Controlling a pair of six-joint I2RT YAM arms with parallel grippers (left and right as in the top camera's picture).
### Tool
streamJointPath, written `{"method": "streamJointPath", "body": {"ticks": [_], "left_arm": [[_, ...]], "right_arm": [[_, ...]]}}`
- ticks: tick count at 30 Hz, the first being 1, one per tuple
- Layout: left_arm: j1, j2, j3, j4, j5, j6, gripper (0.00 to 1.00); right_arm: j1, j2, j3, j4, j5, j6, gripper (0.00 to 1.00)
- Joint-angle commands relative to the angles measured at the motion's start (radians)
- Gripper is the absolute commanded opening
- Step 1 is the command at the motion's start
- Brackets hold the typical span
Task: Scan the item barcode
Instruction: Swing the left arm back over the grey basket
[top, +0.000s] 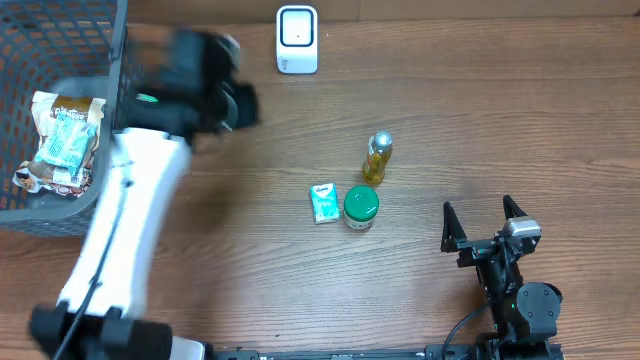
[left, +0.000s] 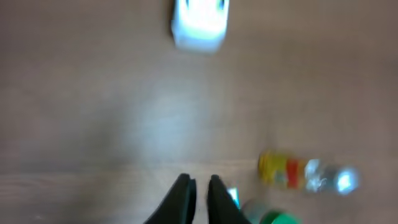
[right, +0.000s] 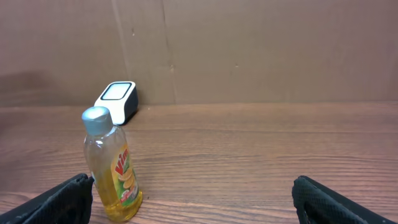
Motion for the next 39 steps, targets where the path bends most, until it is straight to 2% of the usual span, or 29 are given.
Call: {"method": "streamJointPath", "body": {"ticks": [1,6,10,18,22,25,27,28,29,30,39], "left_arm": [[0.088,-0.031,0.183,-0.057,-0.005,0.095,0.18],[0.201,-0.031,0.311,-0.055,-0.005,0.157,0.34],[0.282,-0.031,0.348,-0.029,-0.042,0.267,0.46],[0.409,-0.028,0.346,0.028,-0.340,0.390,0.56],[0.468,0.005,0.346,0.018,-0.439,0.513,0.59],[0.508,0.054,0.345,-0.009,-0.444,0.591,0.70],[0.529,0.092,0.343,-0.026,-0.445,0.616,0.73],[0.540,0.115,0.341,-0.027,-0.444,0.617,0.78],[0.549,0.138,0.338,-0.027,-0.443,0.617,0.93],[0.558,0.164,0.338,-0.028,-0.444,0.620,0.99],[0.614,0.375,0.338,-0.072,-0.440,0.628,1.00]], "right_arm": [[-0.003,-0.008,-0.010,0.005,0.010,-0.004,1.00],[-0.003,-0.008,-0.010,0.005,0.010,-0.004,1.00],[-0.003,-0.008,-0.010,0.005,0.010,-0.004,1.00],[-0.003,-0.008,-0.010,0.005,0.010,-0.005,1.00],[-0.003,-0.008,-0.010,0.005,0.010,-0.004,1.00],[-0.003,-0.008,-0.010,0.005,0.010,-0.004,1.00],[-0.003,-0.008,-0.010,0.005,0.010,-0.004,1.00],[-0.003,-0.008,-0.010,0.005,0.010,-0.004,1.00],[-0.003,-0.008,-0.010,0.005,0.010,-0.005,1.00],[-0.003,-0.008,-0.010,0.005,0.010,-0.004,1.00],[-0.003,-0.008,-0.010,0.005,0.010,-0.004,1.00]]}}
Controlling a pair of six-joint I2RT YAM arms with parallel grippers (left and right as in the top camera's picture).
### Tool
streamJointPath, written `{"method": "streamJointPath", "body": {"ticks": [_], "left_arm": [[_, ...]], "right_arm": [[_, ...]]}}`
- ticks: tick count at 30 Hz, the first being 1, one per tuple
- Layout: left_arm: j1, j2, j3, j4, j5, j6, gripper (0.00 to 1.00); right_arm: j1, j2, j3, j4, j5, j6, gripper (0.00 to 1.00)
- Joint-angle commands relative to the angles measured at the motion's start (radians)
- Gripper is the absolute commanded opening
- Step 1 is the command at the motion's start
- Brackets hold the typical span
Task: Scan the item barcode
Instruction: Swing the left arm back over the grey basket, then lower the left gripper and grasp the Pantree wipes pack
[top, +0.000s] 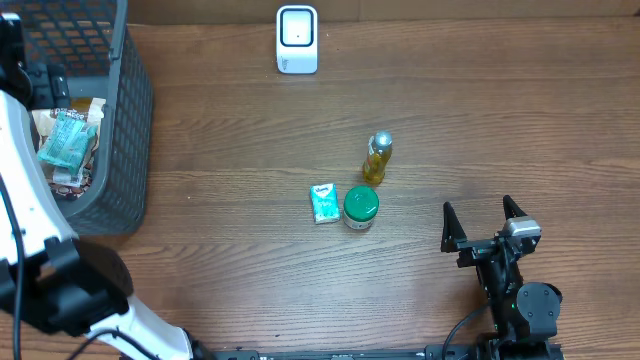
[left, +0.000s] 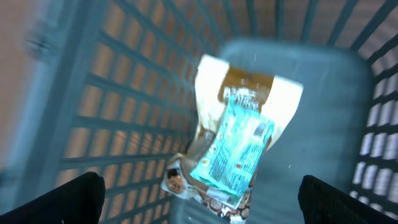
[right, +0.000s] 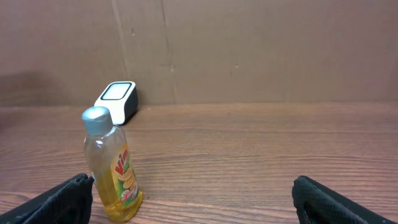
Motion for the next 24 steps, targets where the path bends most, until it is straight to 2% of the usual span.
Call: {"method": "streamJointPath", "body": {"ticks": [1,14,24], "left_arm": [[0.022,0.082,0.004,-0.017,-0.013,0.023,1.00],[0.069,0.298,0.001,-0.028,0.040,0.027,1.00],[0.084,0.363,0.000,-0.021,0.138,0.075,1.00]], "right_arm": [[-0.003,-0.008,-0.010,0.005,0.010,-0.004,1.00],[-0.003,0.010,-0.010,0.005,0.010,-0.005,1.00],[-0.003,0.164,-0.010,0.006,0.009,-0.004,1.00]]}}
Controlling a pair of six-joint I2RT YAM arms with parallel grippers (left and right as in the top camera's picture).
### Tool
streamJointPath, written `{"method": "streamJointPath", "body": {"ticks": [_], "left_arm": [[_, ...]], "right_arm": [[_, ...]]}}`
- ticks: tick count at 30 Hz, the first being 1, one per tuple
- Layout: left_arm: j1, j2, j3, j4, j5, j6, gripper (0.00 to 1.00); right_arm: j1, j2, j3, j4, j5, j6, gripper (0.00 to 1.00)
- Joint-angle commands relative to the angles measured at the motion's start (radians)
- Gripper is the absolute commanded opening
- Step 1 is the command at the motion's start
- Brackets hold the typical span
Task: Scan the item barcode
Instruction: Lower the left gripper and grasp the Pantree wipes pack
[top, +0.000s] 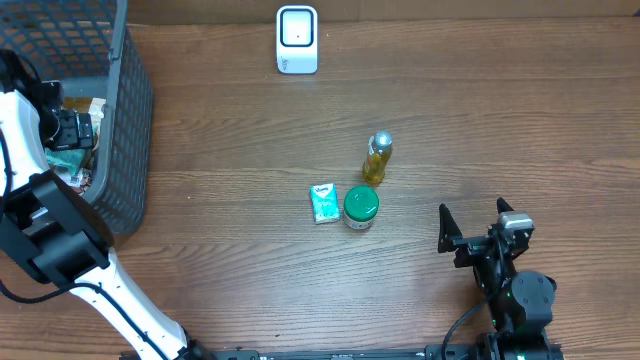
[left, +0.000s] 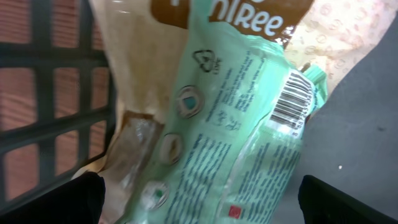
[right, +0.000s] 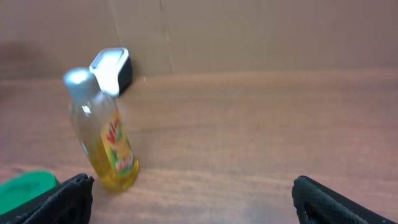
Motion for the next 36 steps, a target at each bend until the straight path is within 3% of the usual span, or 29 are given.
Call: {"method": "streamJointPath", "body": {"ticks": [1,15,27,36], "left_arm": [[0.008,0.018,0.001,0.003,0.051,0.029,1.00],[0.010,0.018,0.001,0.002,0.058,0.034,1.00],[0.010,0.008,0.009,0.026,-0.034,0.048,1.00],[0.011,0.016,-0.009,0.033,-0.009,0.048,1.00]], "right_arm": [[-0.003,0.029,-0.010,0.006,0.009,-0.004,1.00],[-0.003,-0.146,-0.010,0.006,0.009,-0.005,1.00],[-0.001,-0.143,-0.010,0.005,0.009,-0.004,1.00],[-0.002,-0.143,-0.010,0.004,0.009,-0.005,1.00]]}}
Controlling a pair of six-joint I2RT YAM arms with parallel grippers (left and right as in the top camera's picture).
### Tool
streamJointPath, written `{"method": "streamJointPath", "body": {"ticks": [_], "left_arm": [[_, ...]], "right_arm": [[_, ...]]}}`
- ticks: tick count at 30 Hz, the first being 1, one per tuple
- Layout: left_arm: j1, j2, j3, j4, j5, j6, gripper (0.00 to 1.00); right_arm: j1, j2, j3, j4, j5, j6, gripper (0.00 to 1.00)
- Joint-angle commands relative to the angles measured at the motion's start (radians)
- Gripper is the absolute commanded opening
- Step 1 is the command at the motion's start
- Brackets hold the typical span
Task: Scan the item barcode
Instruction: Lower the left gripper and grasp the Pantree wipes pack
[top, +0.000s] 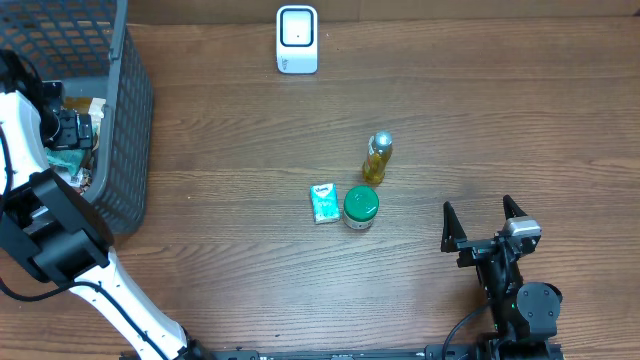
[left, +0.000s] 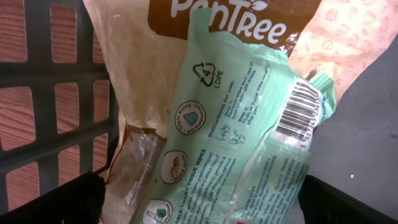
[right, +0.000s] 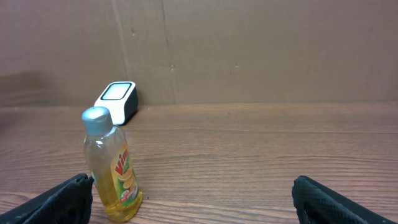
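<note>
My left gripper (left: 199, 208) is down inside the grey wire basket (top: 125, 120), open, with a finger on each side of a mint-green tissue pack (left: 249, 143). The pack's barcode (left: 300, 116) faces the camera. Under the pack lies a cream and brown PanTree bag (left: 143, 74). In the overhead view the left gripper (top: 62, 128) sits over these packs. The white scanner (top: 297, 40) stands at the table's far edge. My right gripper (top: 485, 222) rests open near the front right, holding nothing; its wrist view shows the scanner (right: 117, 99) far off.
A yellow dish-soap bottle (top: 377, 158) stands mid-table and appears left of the right gripper (right: 193, 208) as bottle (right: 112, 165). Beside it lie a small green tissue pack (top: 323, 203) and a green-lidded jar (top: 361, 206). A cardboard wall (right: 249, 50) backs the table.
The left gripper has come slightly closer to the green pack, which now fills more of its view. The right gripper, then shifted a little left and tilted, is back at its resting pose.
The left gripper was shut and over the table near the scanner. Then it was open above the basket, looking down at the packs. Then it was low in the basket over the green pack, and now straddles it. The table items have stayed put.
</note>
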Motion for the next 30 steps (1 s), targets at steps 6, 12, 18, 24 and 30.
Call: {"method": "streamJointPath", "body": {"ticks": [6,12,18,24,30], "left_arm": [[0.010,0.013,-0.058,0.042,-0.041,0.019,1.00],[0.010,0.013,-0.131,0.121,-0.040,0.020,1.00],[0.013,0.013,-0.224,0.217,-0.042,0.050,1.00],[0.012,0.013,-0.253,0.230,-0.040,0.030,0.61],[0.009,0.000,-0.251,0.216,-0.040,0.029,0.35]], "right_arm": [[-0.002,-0.010,-0.010,0.002,0.009,-0.005,1.00],[-0.002,-0.010,-0.010,0.001,0.009,-0.005,1.00],[-0.002,-0.010,-0.010,0.001,0.009,-0.005,1.00],[-0.002,-0.004,-0.010,0.001,0.009,-0.005,1.00],[-0.002,0.000,-0.010,0.001,0.009,-0.005,1.00]]}}
